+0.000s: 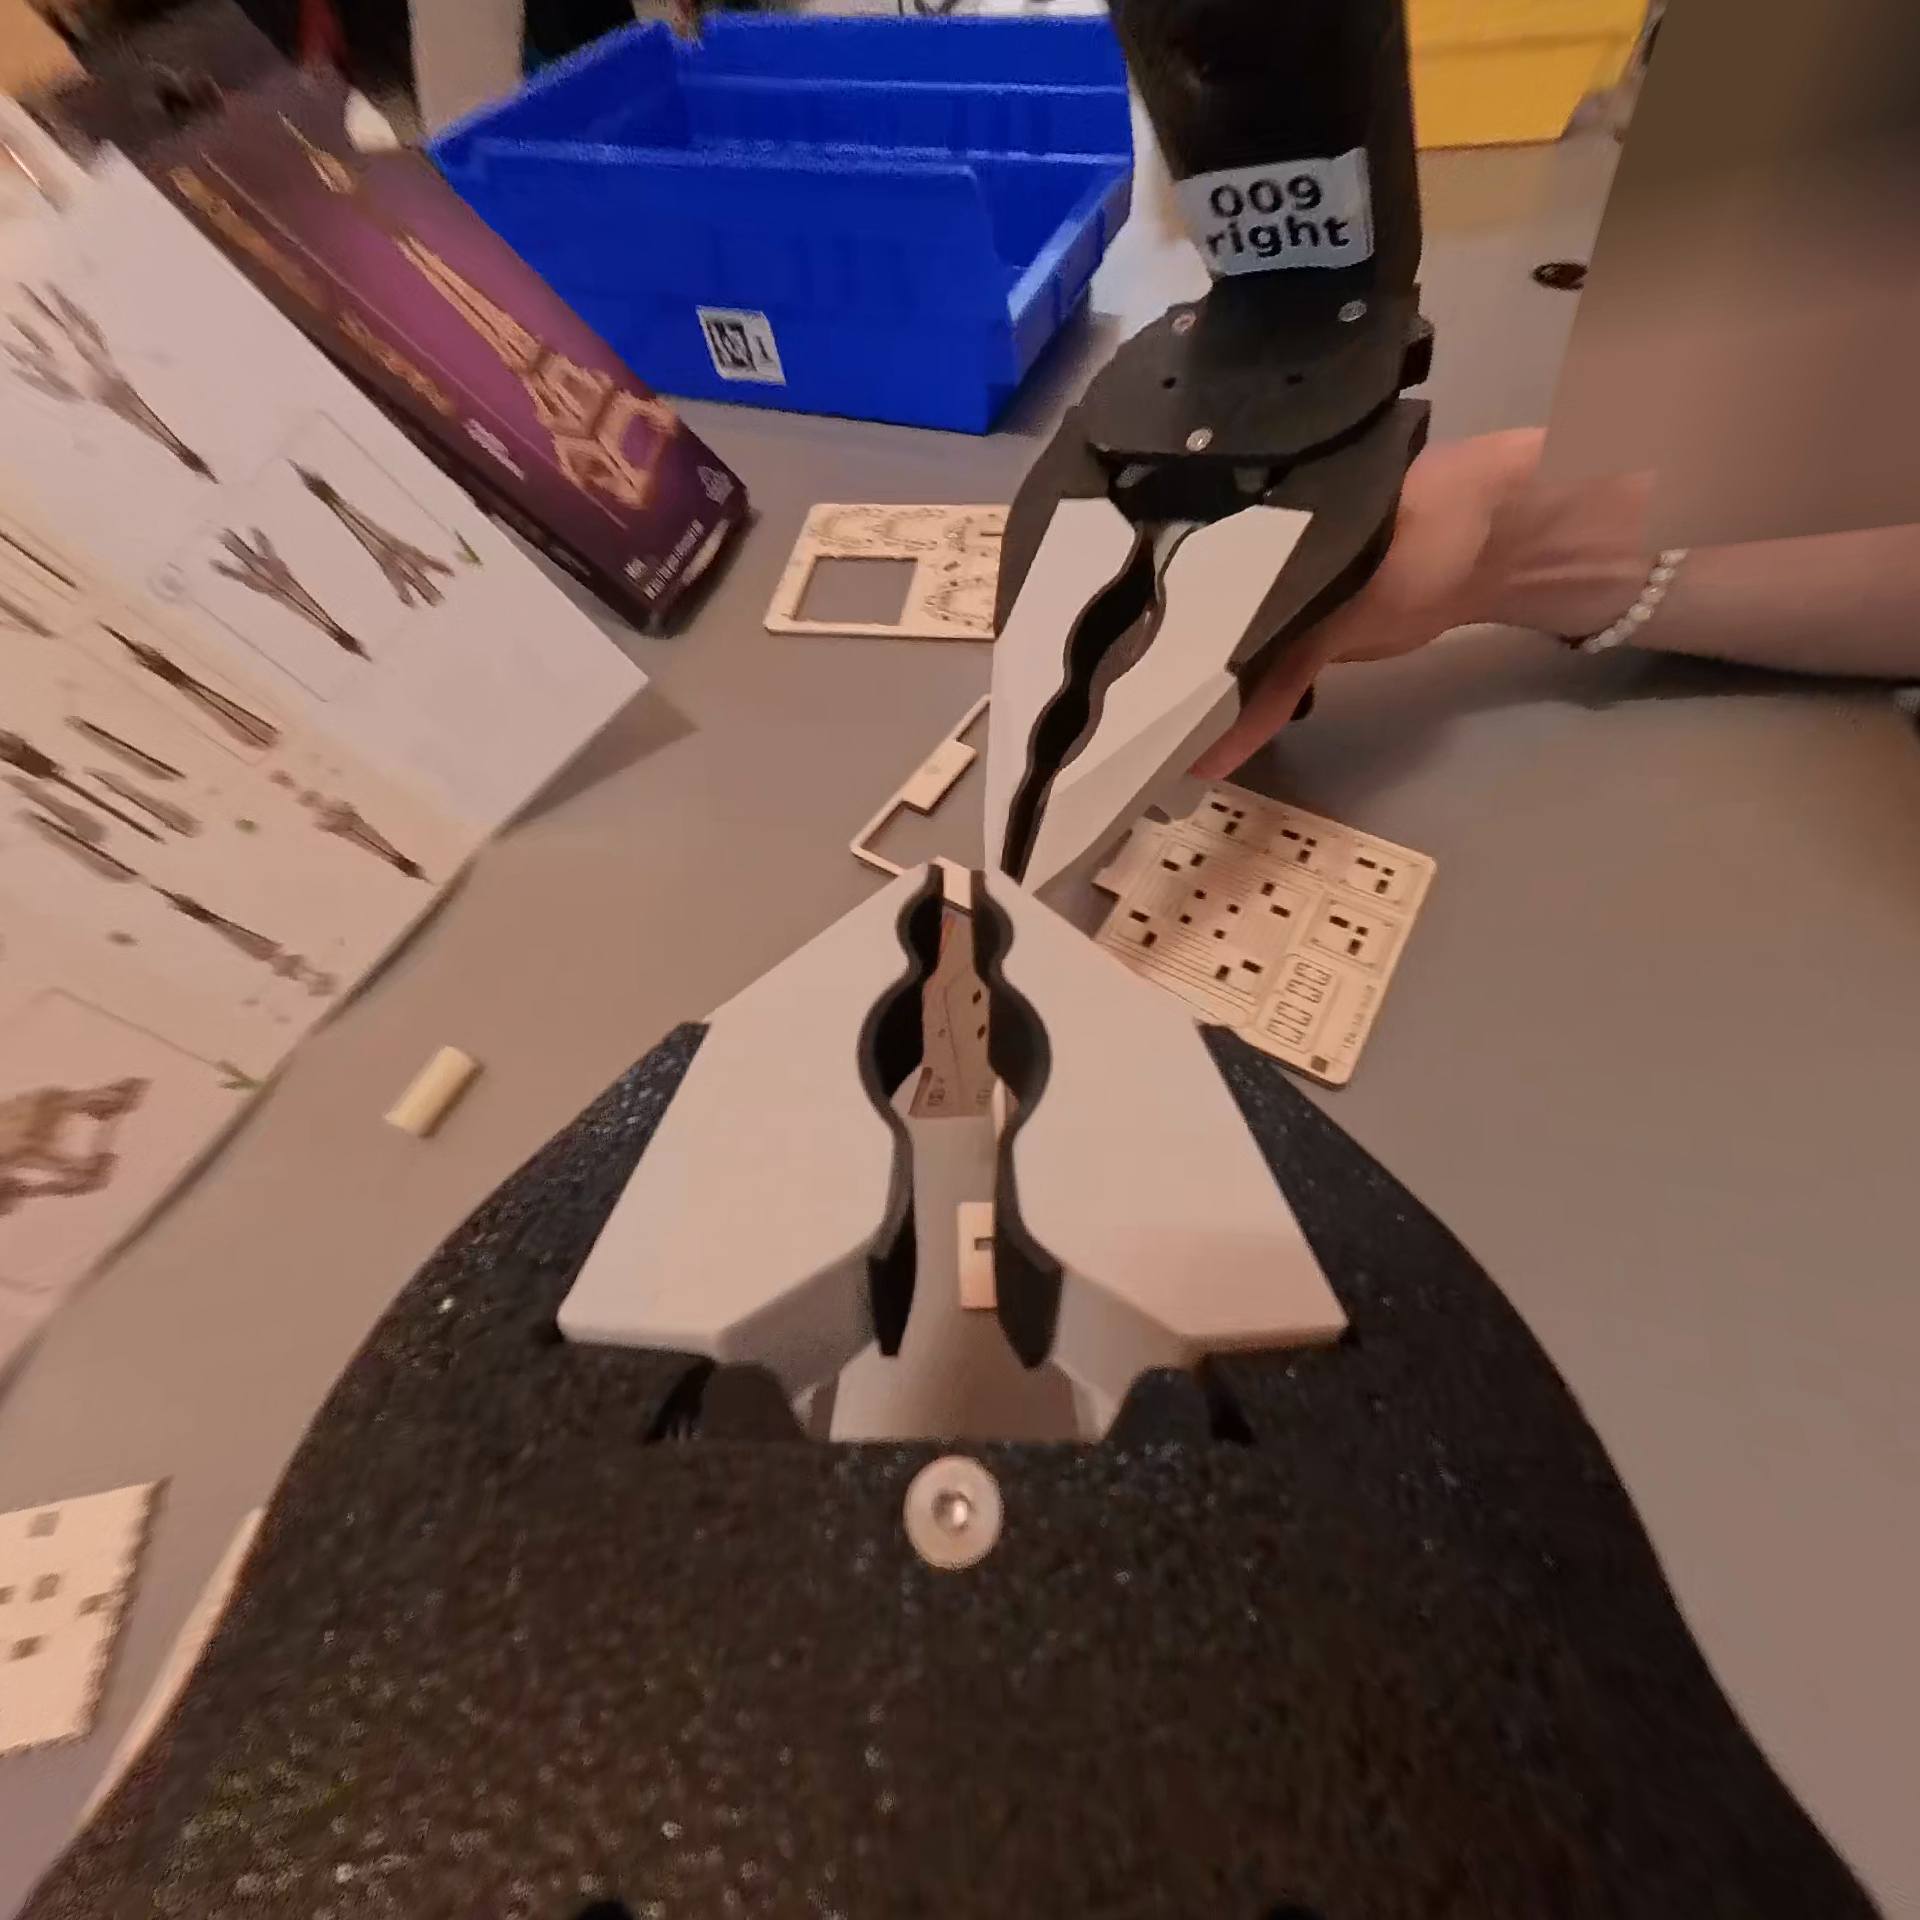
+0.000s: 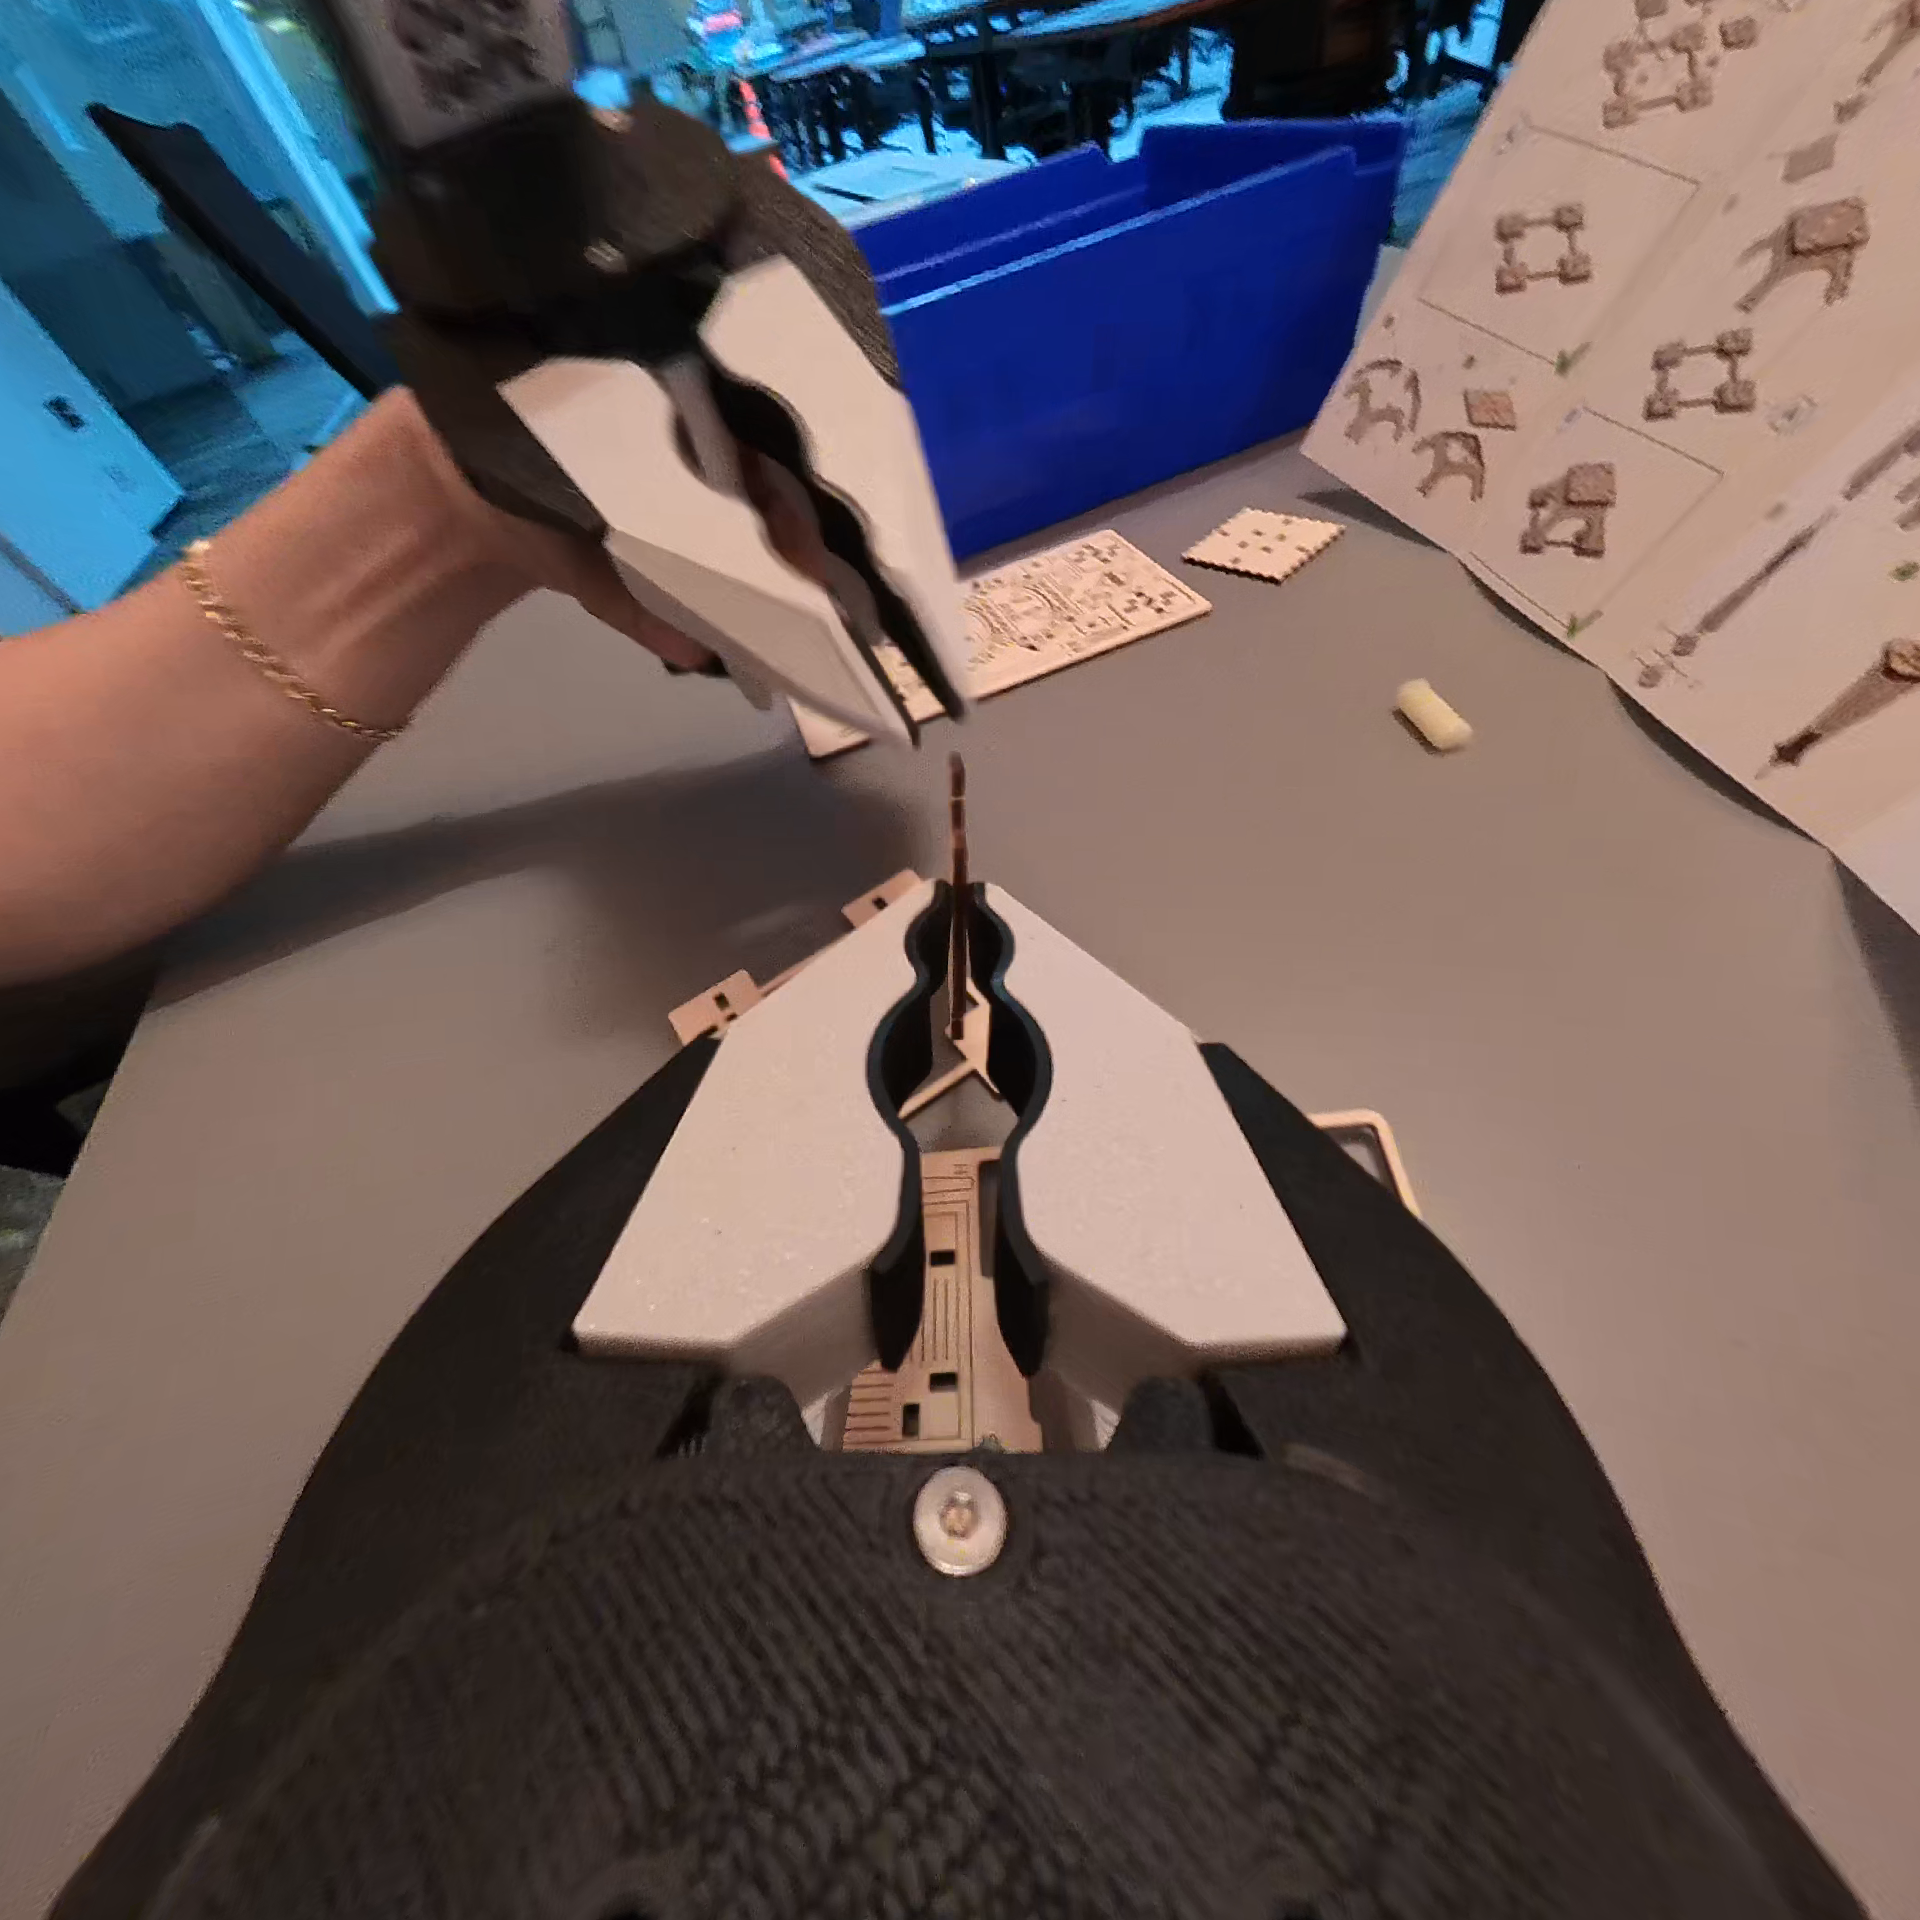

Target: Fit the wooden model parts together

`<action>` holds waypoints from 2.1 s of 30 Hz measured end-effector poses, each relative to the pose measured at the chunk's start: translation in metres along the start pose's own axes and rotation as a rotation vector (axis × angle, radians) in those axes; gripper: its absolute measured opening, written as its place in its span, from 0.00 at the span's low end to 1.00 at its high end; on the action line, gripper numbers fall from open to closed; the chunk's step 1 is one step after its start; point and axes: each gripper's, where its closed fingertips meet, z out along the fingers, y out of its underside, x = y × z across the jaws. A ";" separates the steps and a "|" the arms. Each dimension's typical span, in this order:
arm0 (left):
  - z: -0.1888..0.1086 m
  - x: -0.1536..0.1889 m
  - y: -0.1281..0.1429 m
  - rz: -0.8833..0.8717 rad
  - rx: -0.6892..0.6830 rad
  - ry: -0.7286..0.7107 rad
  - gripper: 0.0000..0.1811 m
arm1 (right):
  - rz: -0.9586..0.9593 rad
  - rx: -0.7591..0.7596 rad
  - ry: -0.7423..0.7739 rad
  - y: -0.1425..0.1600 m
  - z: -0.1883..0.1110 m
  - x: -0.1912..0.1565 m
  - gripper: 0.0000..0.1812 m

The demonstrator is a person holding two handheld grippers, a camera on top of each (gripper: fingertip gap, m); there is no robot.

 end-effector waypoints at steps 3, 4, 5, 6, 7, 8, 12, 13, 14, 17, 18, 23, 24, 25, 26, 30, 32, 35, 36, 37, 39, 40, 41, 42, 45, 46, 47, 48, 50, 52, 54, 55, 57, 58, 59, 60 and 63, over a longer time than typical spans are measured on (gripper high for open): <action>-0.003 0.006 -0.007 0.100 -0.024 -0.063 0.00 | 0.026 0.012 0.043 -0.001 -0.002 0.008 0.00; 0.000 0.009 -0.003 0.121 -0.059 -0.079 0.00 | 0.036 0.012 0.048 -0.001 -0.002 0.009 0.00; 0.004 0.010 0.001 0.151 -0.085 -0.107 0.00 | 0.049 0.007 0.054 0.000 -0.001 0.010 0.00; 0.008 0.009 0.005 0.179 -0.100 -0.143 0.00 | 0.054 0.003 0.066 0.001 -0.001 0.011 0.00; 0.011 0.007 0.009 0.196 -0.114 -0.175 0.00 | 0.049 -0.007 0.069 0.002 0.000 0.010 0.00; 0.015 0.007 0.013 0.201 -0.119 -0.191 0.00 | 0.045 -0.021 0.070 0.004 0.001 0.010 0.00; 0.025 0.004 0.022 0.174 -0.104 -0.228 0.00 | 0.025 -0.056 0.080 0.008 0.004 0.008 0.00; 0.026 0.003 0.023 0.175 -0.097 -0.238 0.00 | 0.027 -0.056 0.087 0.008 0.004 0.009 0.00; 0.026 0.003 0.023 0.178 -0.094 -0.243 0.00 | 0.032 -0.056 0.084 0.008 0.004 0.009 0.00; 0.025 0.002 0.025 0.196 -0.108 -0.255 0.00 | 0.034 -0.055 0.078 0.008 0.004 0.009 0.00; 0.025 0.002 0.025 0.200 -0.109 -0.262 0.00 | 0.031 -0.056 0.078 0.008 0.005 0.009 0.00; 0.029 0.001 0.036 0.258 -0.161 -0.283 0.00 | -0.017 -0.143 0.098 0.020 0.010 0.008 0.02; 0.030 0.002 0.038 0.246 -0.164 -0.275 0.00 | -0.029 -0.170 0.108 0.024 0.011 0.009 0.02; 0.030 0.002 0.039 0.242 -0.160 -0.275 0.00 | -0.037 -0.185 0.120 0.026 0.012 0.009 0.02; 0.030 0.003 0.040 0.245 -0.157 -0.278 0.00 | -0.043 -0.196 0.128 0.027 0.013 0.010 0.01; 0.030 0.004 0.040 0.260 -0.134 -0.280 0.00 | -0.024 -0.199 0.121 0.028 0.013 0.011 0.01; 0.031 0.005 0.041 0.267 -0.125 -0.278 0.00 | -0.010 -0.195 0.124 0.027 0.013 0.013 0.01; 0.033 0.002 0.041 0.294 -0.124 -0.300 0.00 | 0.008 -0.197 0.130 0.028 0.013 0.015 0.01; 0.033 0.001 0.041 0.296 -0.131 -0.303 0.00 | 0.021 -0.198 0.128 0.028 0.013 0.016 0.01; 0.034 0.001 0.041 0.299 -0.135 -0.304 0.00 | 0.034 -0.197 0.125 0.028 0.013 0.017 0.01; 0.031 -0.001 0.038 0.296 -0.127 -0.320 0.00 | 0.052 -0.187 0.118 0.027 0.012 0.017 0.01; 0.025 -0.006 0.029 0.295 -0.087 -0.365 0.00 | 0.059 -0.180 0.115 0.026 0.012 0.018 0.00; 0.015 -0.011 0.016 0.280 -0.020 -0.409 0.00 | 0.065 -0.171 0.114 0.025 0.011 0.018 0.00; 0.006 -0.015 0.005 0.236 0.044 -0.431 0.00 | 0.066 -0.162 0.105 0.023 0.010 0.017 0.00; 0.003 -0.013 0.015 0.052 0.016 -0.270 0.08 | 0.054 -0.139 0.074 0.020 0.009 0.012 0.00; 0.005 -0.013 0.025 0.007 -0.030 -0.222 0.13 | 0.049 -0.134 0.051 0.019 0.009 0.009 0.00; 0.007 -0.013 0.032 -0.019 -0.058 -0.187 0.12 | 0.042 -0.128 0.029 0.019 0.008 0.005 0.00; 0.008 -0.013 0.032 -0.031 -0.048 -0.169 0.09 | 0.040 -0.120 0.031 0.017 0.007 0.005 0.00; 0.008 -0.012 0.030 -0.067 -0.006 -0.125 0.06 | 0.045 -0.113 0.036 0.017 0.005 0.007 0.00; 0.004 -0.006 0.023 -0.135 0.059 -0.044 0.02 | 0.065 -0.101 0.028 0.016 0.003 0.008 0.01; 0.001 -0.003 0.017 -0.236 0.135 0.010 0.00 | 0.095 -0.062 0.024 0.011 0.000 0.010 0.04; 0.000 -0.006 0.017 -0.284 0.161 0.016 0.00 | 0.108 -0.043 0.002 0.008 -0.002 0.009 0.06; -0.006 -0.003 0.009 -0.371 0.269 0.091 0.00 | 0.131 -0.008 -0.022 0.004 -0.005 0.008 0.08; -0.010 -0.004 0.003 -0.427 0.335 0.123 0.00 | 0.141 0.017 -0.034 0.001 -0.007 0.008 0.11; -0.014 -0.004 -0.002 -0.476 0.383 0.160 0.00 | 0.148 0.052 -0.067 -0.004 -0.009 0.005 0.13; -0.017 -0.002 -0.006 -0.503 0.425 0.202 0.00 | 0.156 0.096 -0.121 -0.011 -0.010 -0.002 0.13; -0.025 0.001 -0.018 -0.536 0.515 0.271 0.00 | 0.204 0.205 -0.248 -0.027 -0.015 -0.019 0.05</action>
